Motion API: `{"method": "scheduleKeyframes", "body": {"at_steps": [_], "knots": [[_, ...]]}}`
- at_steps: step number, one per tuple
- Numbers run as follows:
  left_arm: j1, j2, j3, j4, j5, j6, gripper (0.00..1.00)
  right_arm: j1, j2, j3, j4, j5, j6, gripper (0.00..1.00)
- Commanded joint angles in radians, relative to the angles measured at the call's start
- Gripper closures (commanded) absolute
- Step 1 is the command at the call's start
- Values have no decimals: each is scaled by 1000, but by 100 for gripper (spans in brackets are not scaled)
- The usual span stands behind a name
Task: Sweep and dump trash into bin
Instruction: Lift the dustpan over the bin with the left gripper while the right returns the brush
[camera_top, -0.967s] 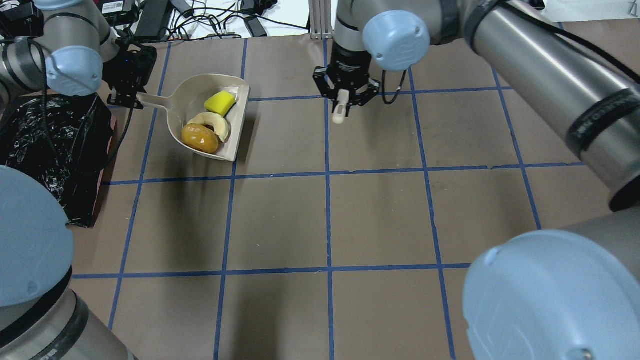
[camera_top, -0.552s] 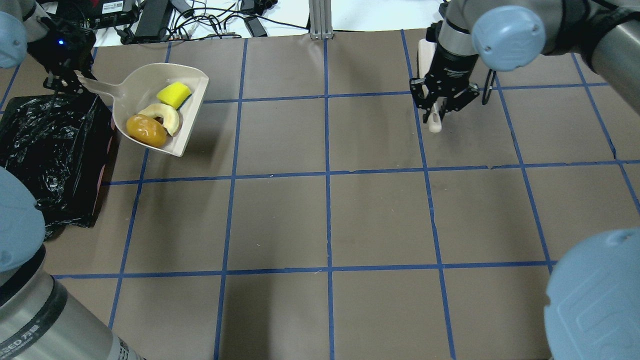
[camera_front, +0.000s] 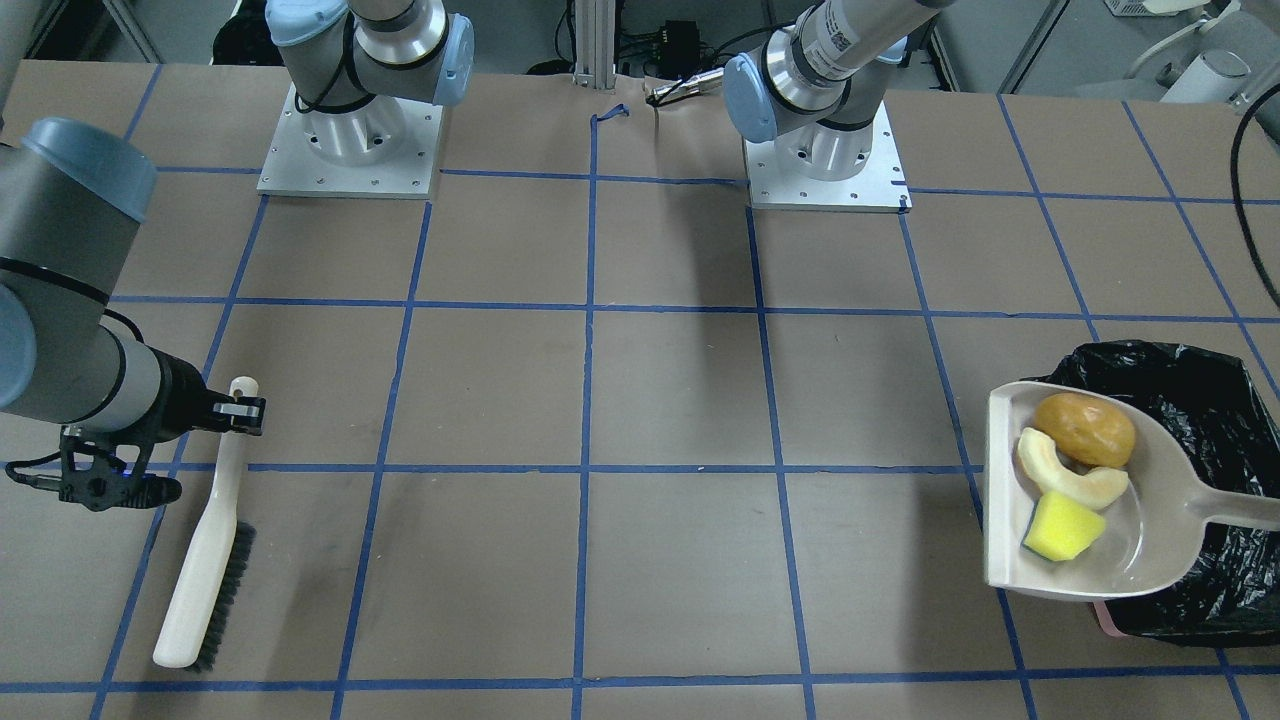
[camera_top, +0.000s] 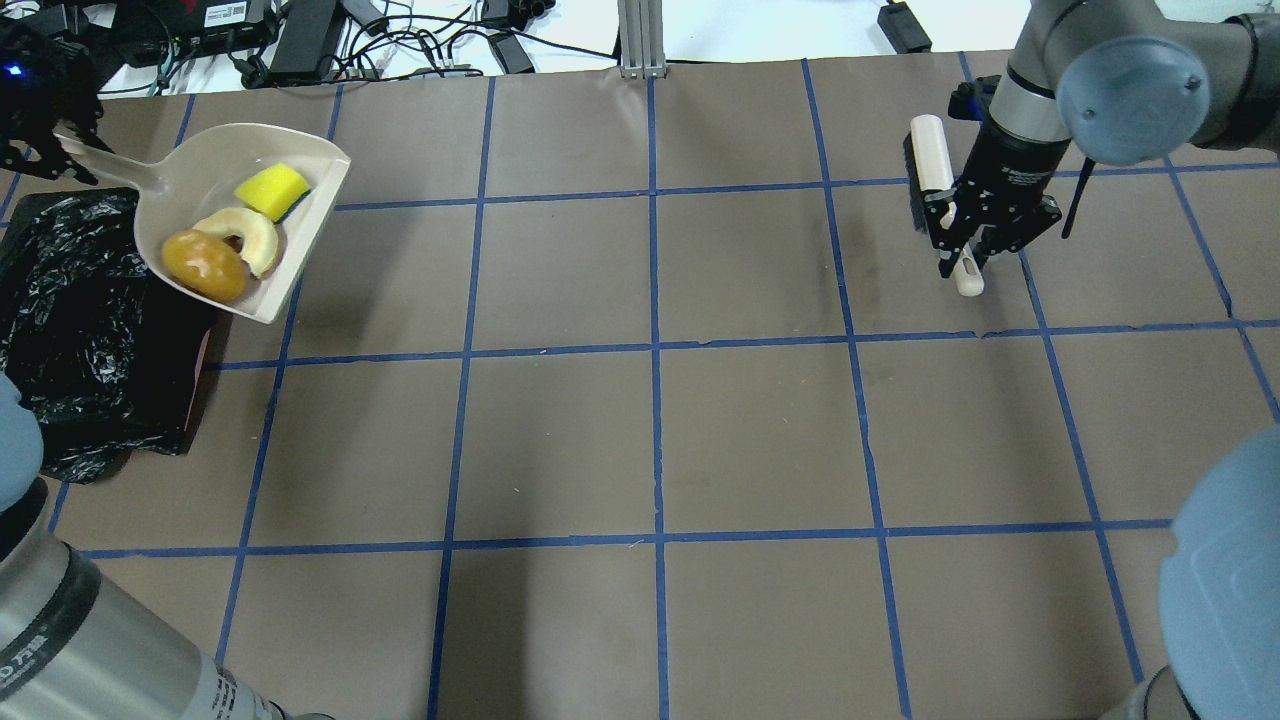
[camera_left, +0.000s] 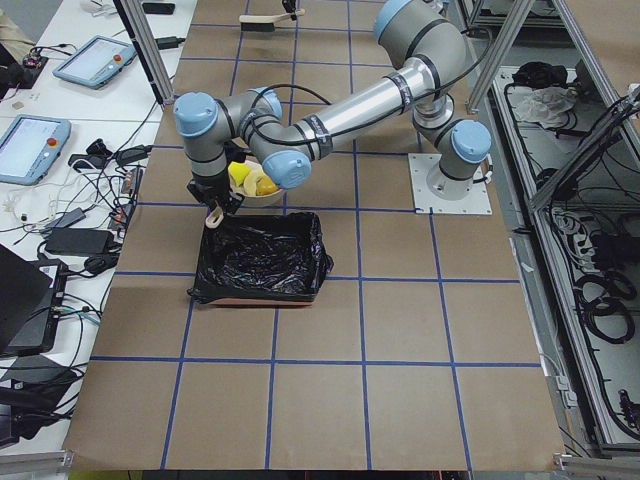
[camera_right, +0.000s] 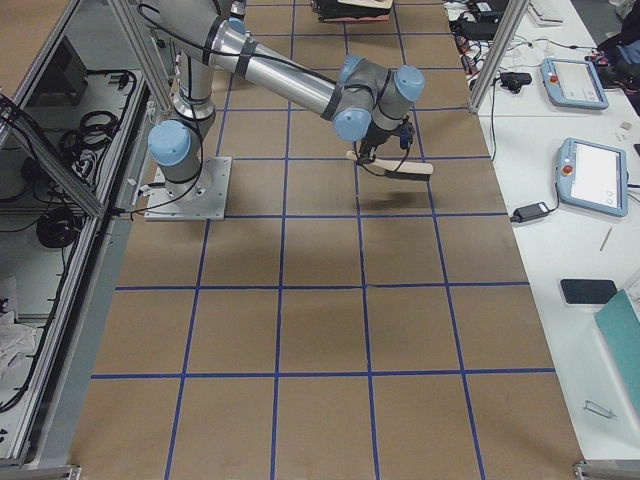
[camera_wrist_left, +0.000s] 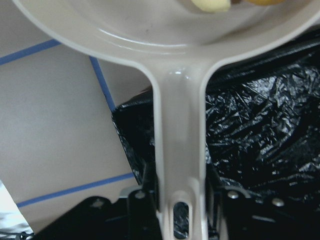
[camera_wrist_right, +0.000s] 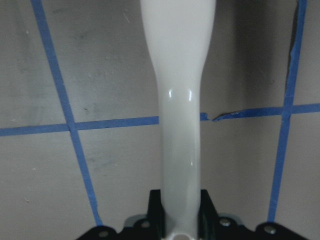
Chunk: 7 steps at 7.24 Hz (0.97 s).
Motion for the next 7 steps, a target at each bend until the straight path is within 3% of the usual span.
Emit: {"method": "scheduleKeyframes", "body": {"at_steps": [1,4,7], "knots": [[64,1,28,3,4,150,100,-55,-3,43,-20,-39,-98,100],[107,-31,54,78,25,325,100,-85,-3,95,-71,-64,-146,100],[110,-44,83,105,52,379,100,-89,-3,105,-105,-96,-146,100]]}}
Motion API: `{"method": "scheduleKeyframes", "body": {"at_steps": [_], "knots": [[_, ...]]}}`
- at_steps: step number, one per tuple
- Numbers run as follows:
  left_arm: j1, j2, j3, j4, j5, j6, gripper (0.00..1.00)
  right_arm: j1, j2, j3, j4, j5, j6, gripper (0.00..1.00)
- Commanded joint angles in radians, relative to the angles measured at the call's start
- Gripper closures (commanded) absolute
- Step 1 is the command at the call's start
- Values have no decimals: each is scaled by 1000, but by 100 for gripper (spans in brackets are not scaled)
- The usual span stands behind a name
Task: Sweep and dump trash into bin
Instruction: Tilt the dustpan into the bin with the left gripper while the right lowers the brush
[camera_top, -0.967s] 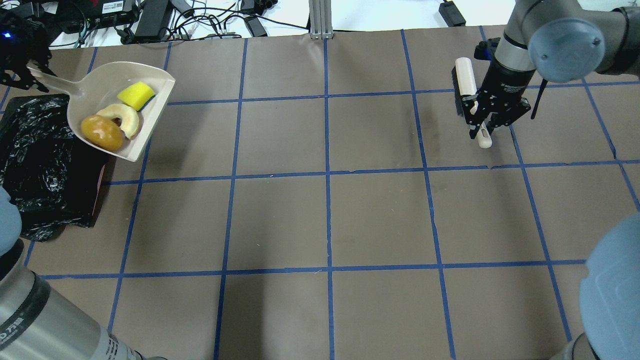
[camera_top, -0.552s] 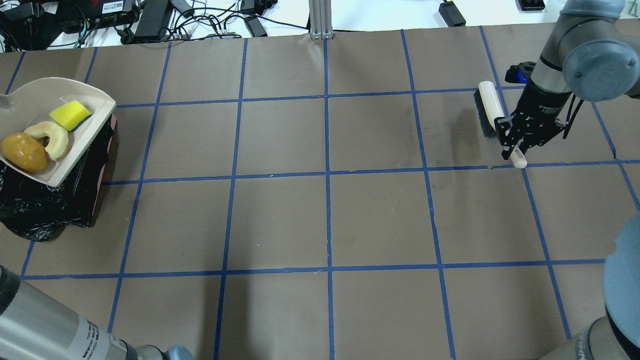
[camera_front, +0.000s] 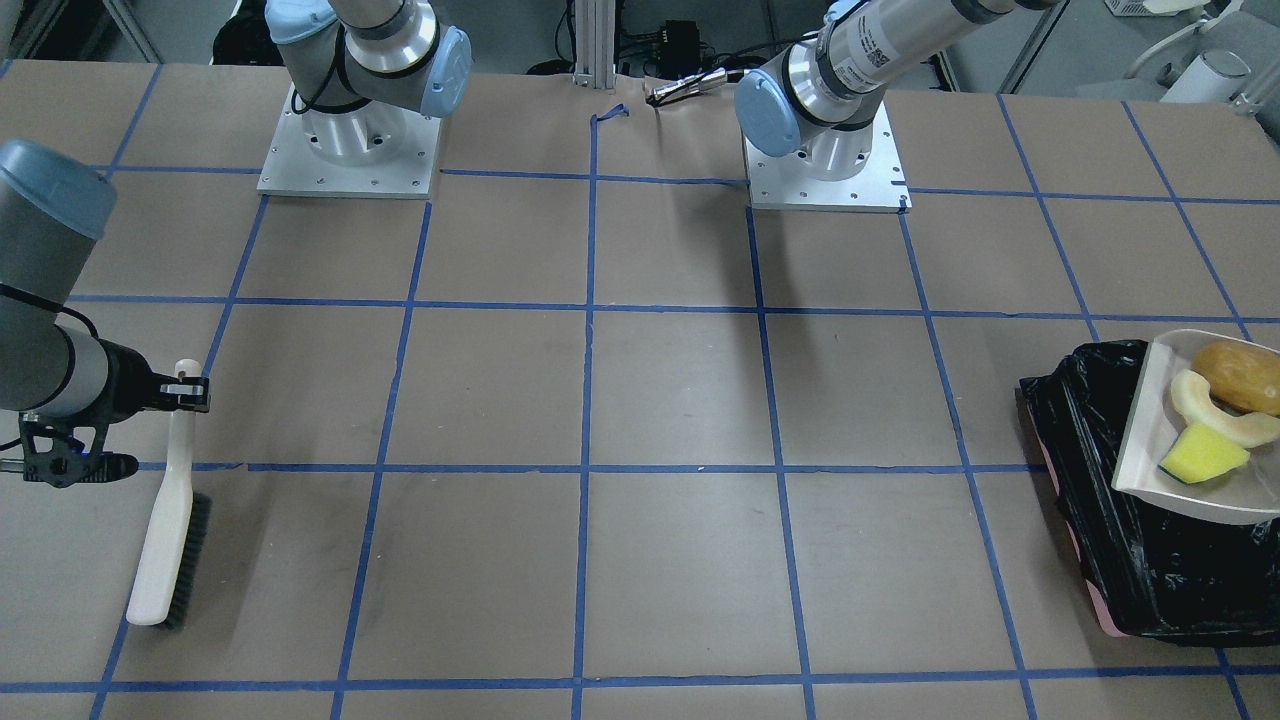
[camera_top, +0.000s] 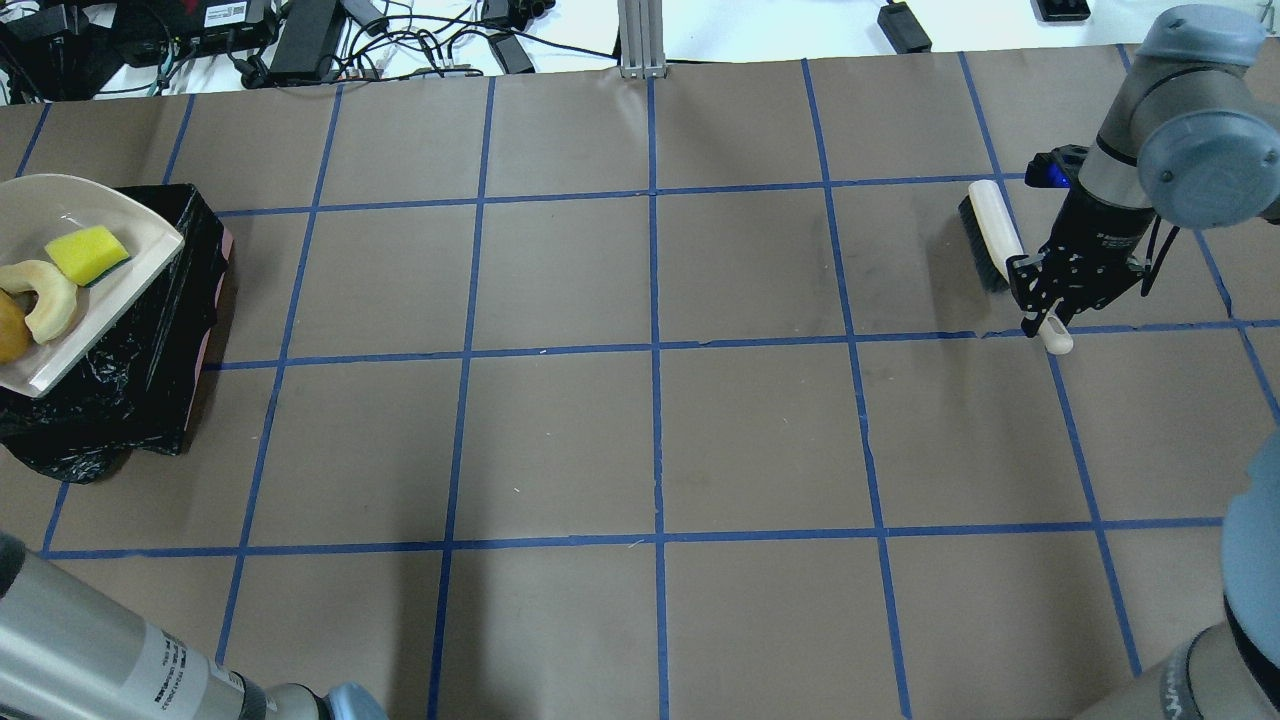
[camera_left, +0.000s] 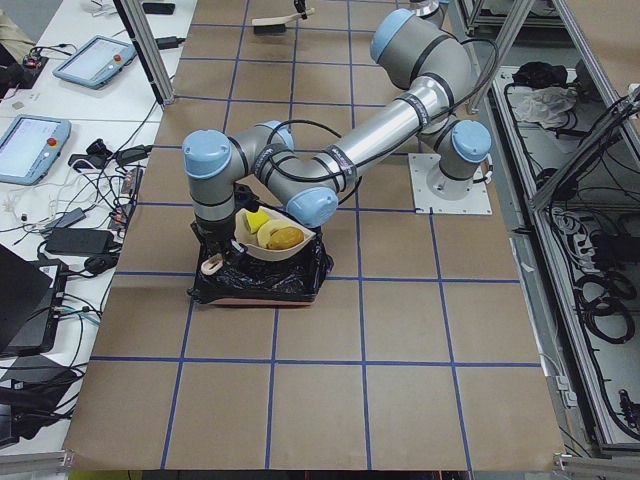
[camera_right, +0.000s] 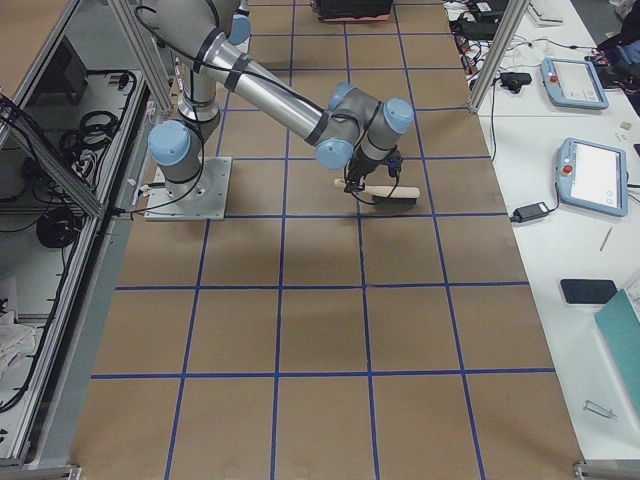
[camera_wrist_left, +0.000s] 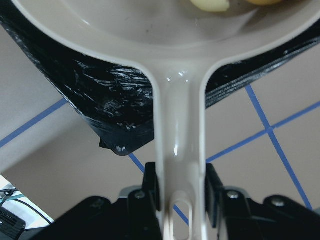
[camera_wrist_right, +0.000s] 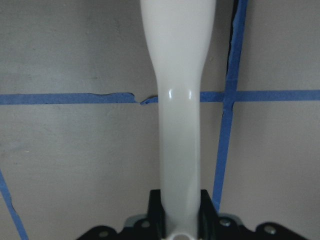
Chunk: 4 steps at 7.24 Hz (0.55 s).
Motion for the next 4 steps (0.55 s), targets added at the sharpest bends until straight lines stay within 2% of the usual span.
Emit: {"method": "scheduleKeyframes", "body": {"at_steps": [1,4], "knots": [[1,-7,30,7,8,32,100,-1,2,1,-49,-13,-1,100],[3,-44,33,85,14,72,100,-1,17,2,-59,-4,-18,100]]}}
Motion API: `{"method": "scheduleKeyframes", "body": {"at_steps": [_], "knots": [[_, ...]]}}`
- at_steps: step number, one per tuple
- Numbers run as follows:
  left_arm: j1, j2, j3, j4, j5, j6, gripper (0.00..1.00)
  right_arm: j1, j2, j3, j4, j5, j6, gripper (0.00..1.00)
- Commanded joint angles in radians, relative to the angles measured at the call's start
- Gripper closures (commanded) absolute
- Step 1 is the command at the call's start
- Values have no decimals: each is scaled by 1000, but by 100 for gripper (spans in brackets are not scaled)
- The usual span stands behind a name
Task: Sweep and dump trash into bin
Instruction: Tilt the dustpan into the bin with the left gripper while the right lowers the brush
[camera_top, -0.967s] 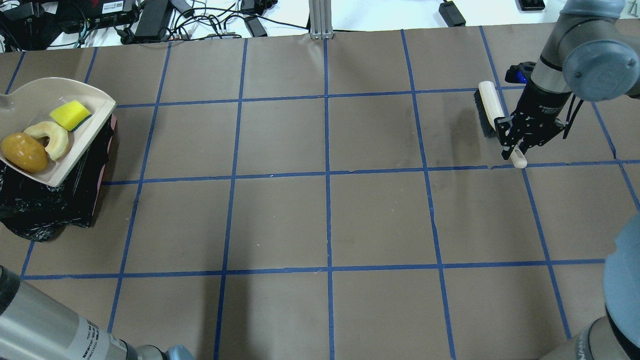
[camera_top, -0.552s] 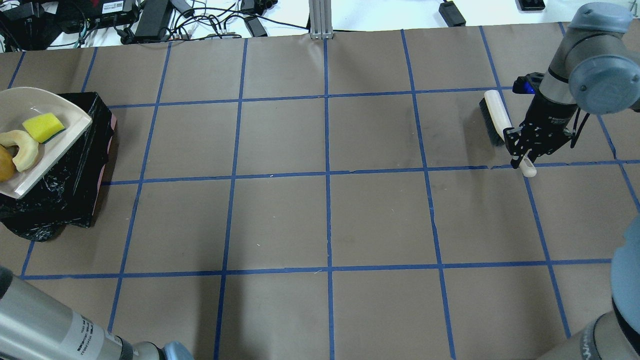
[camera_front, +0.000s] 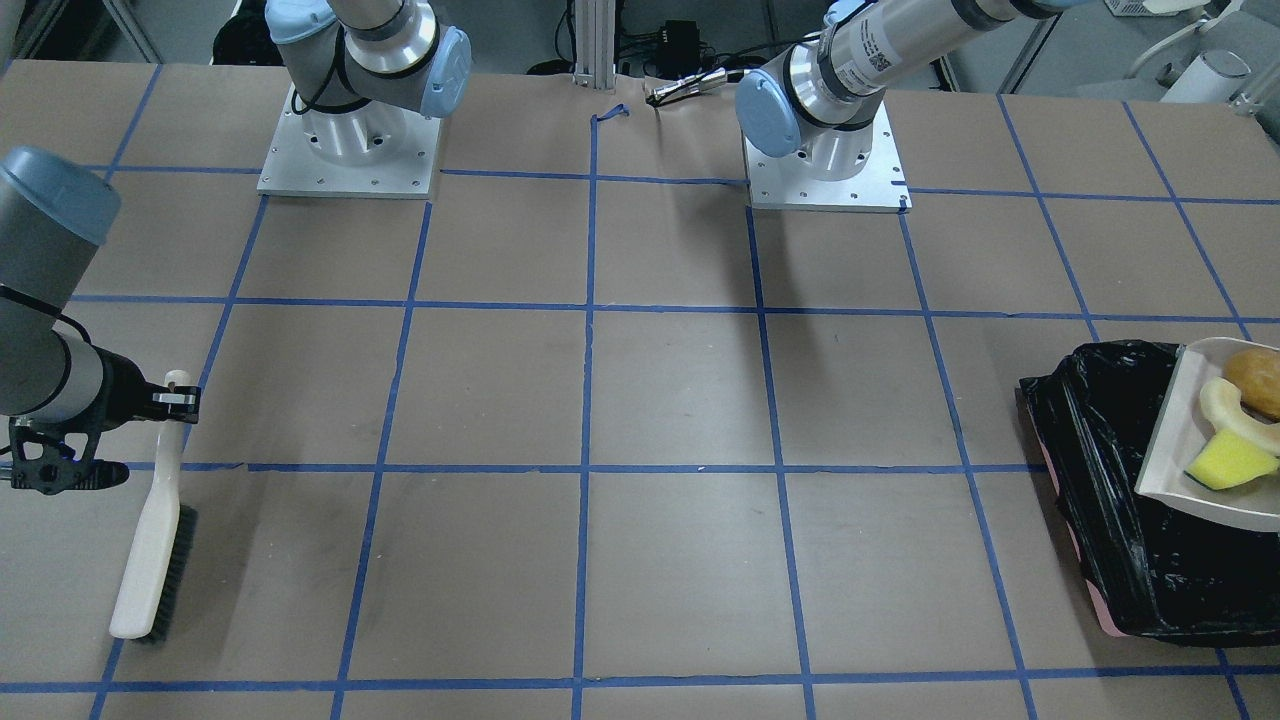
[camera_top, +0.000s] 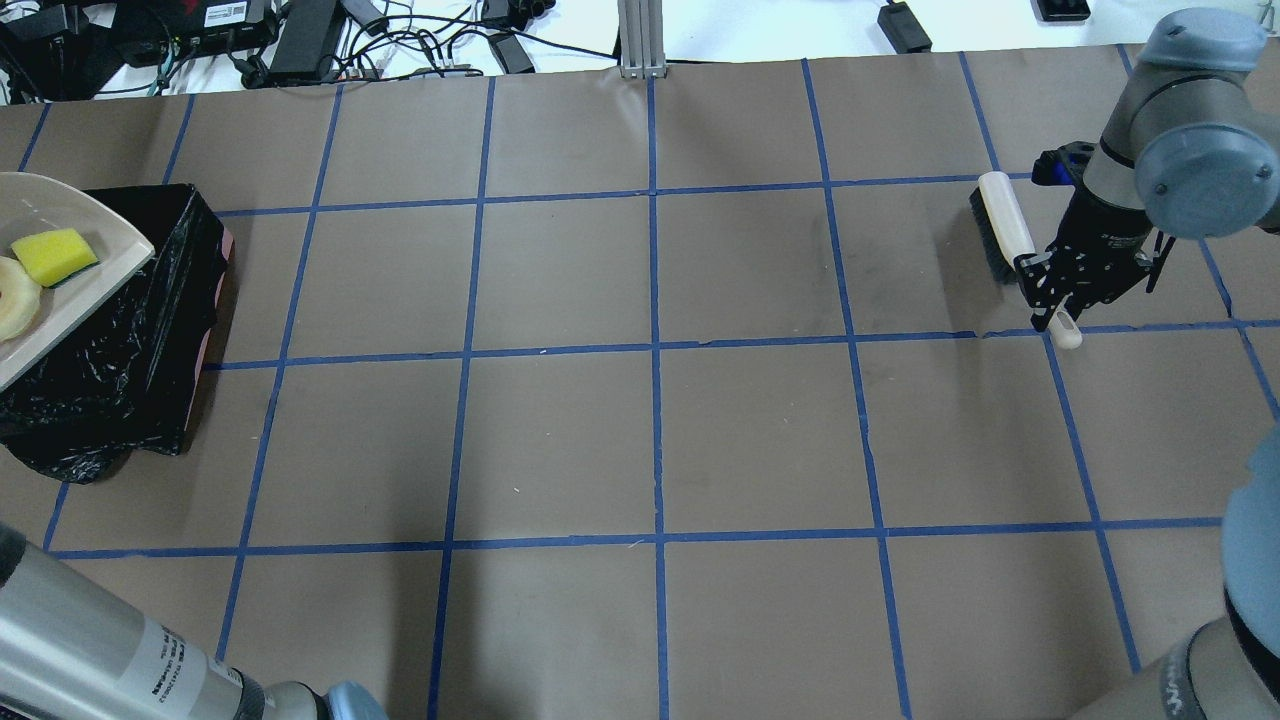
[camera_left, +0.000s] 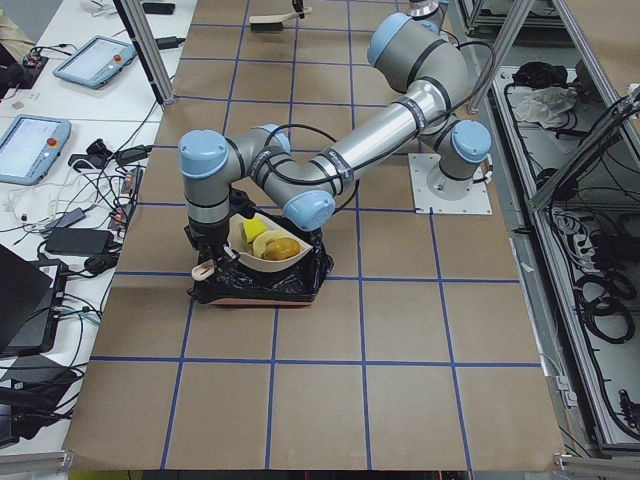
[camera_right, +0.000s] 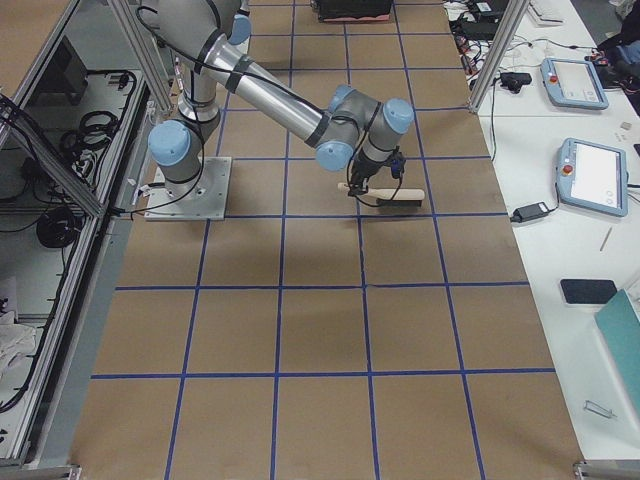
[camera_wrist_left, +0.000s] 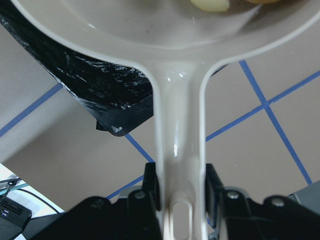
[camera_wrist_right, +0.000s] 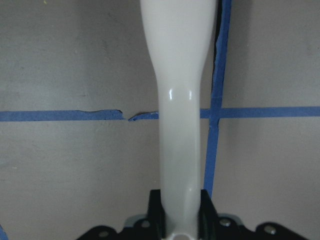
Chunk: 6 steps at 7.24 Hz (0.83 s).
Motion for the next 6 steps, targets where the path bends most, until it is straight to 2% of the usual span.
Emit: {"method": "scheduleKeyframes", "body": {"at_steps": [1,3,6], "knots": [[15,-16,5,48,0,44,100,0,11,0,-10,-1,-11,100],[15,-15,13,74,6,75,100,0,18,-1,-13,-2,-24,100],[-2,-10,-16,128,65,111,100,0,15,-3,-61,-2,-27,100]]}}
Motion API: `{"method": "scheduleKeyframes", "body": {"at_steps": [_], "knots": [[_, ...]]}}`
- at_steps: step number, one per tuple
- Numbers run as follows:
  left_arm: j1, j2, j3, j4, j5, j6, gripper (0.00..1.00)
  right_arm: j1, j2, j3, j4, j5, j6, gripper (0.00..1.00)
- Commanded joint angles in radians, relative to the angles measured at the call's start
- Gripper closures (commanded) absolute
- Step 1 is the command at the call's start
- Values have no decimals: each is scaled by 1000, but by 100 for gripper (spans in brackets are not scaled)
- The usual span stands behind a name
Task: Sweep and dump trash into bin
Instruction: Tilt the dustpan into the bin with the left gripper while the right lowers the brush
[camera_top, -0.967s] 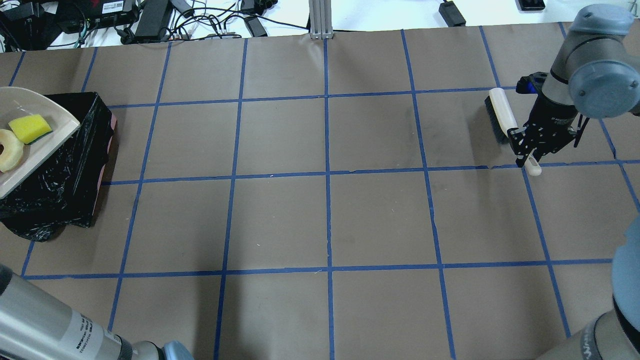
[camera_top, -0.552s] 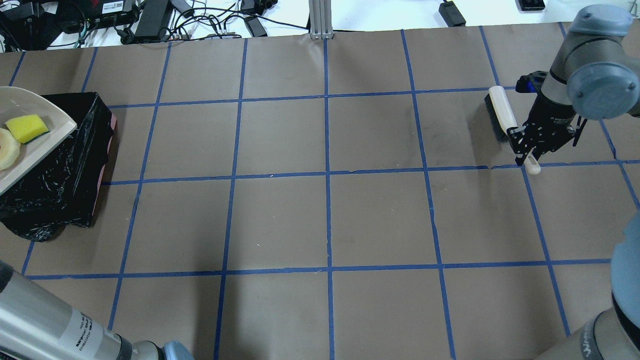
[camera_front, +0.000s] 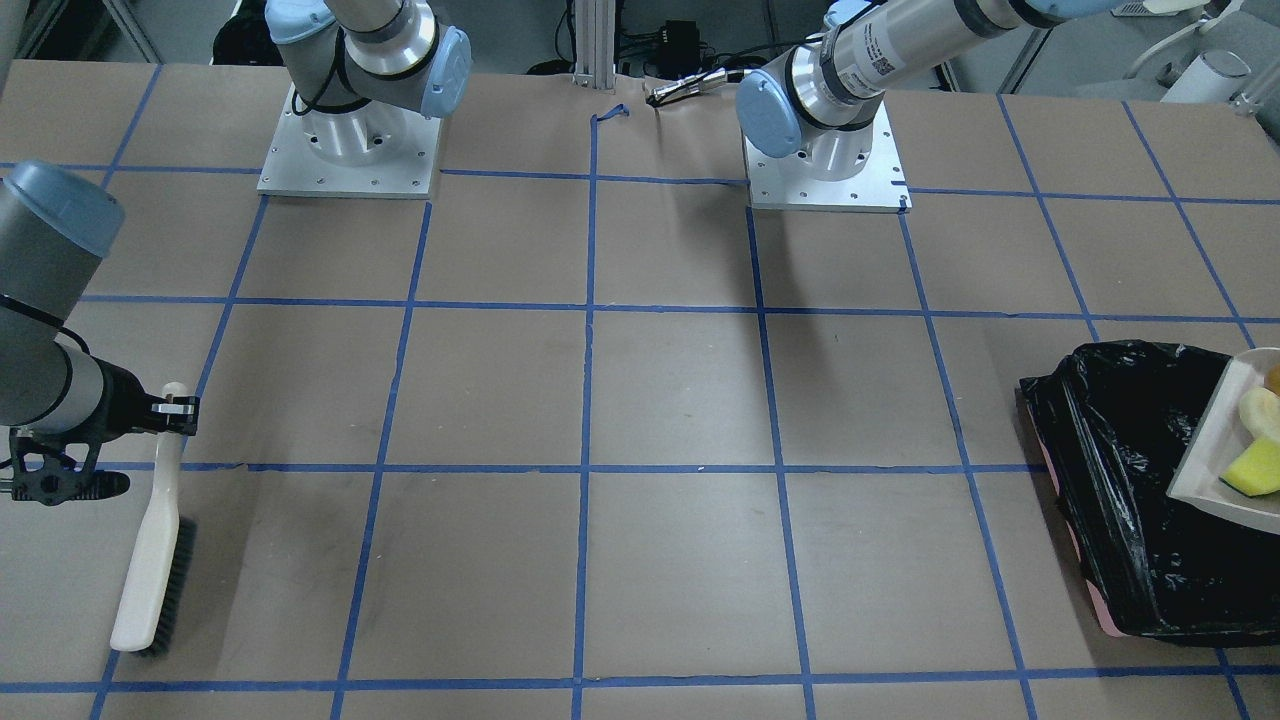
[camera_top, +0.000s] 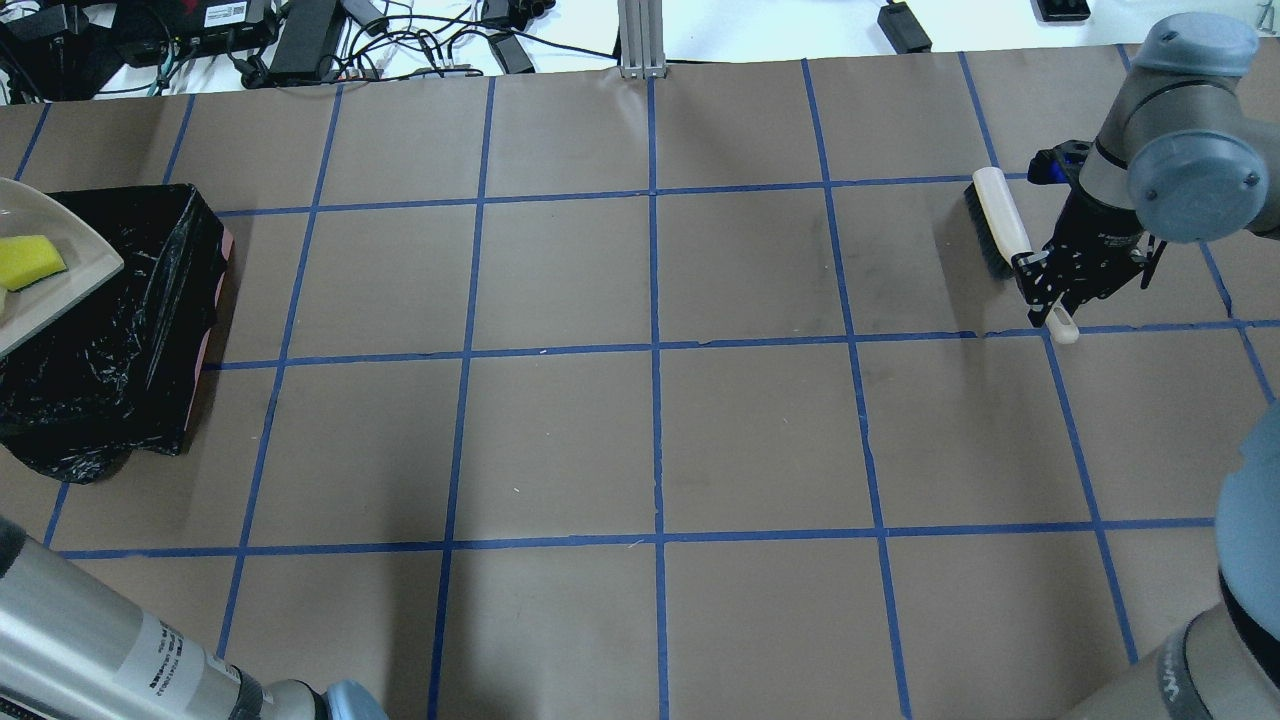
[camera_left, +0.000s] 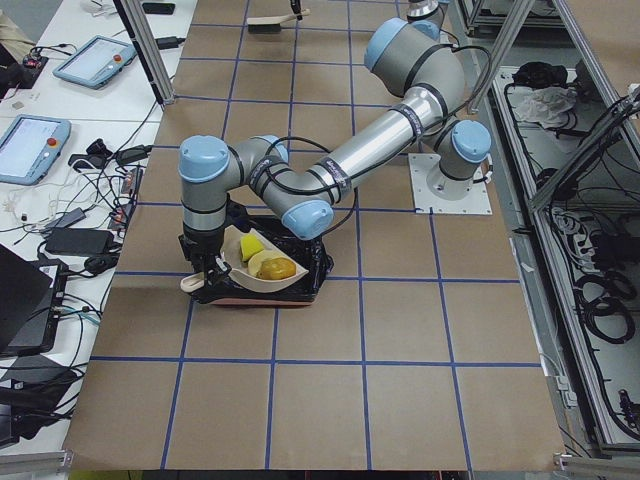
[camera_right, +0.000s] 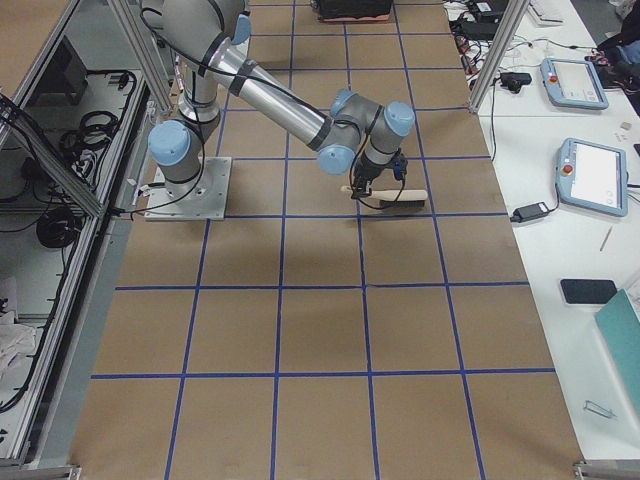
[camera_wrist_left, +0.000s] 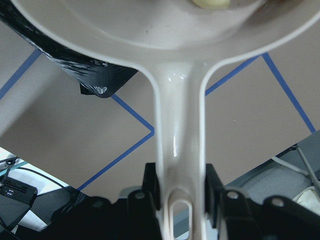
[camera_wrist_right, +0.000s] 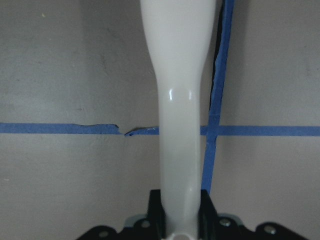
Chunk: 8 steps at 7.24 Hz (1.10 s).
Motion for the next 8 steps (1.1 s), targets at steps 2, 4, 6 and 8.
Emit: {"method": "scheduleKeyframes", "body": {"at_steps": [2,4,6,8], "knots": [[-39,18,-42,96,48,24,100,0,7,2,-22,6,4,100],[-57,27,-50,162,60,43,100,0,19,2,-20,6,3,100],[-59,38,-61,175,57,52,100,-6,18,2,-26,6,0,88],[-68,64,-152,318,56,117,100,-20,16,-1,-28,3,3,24]]}}
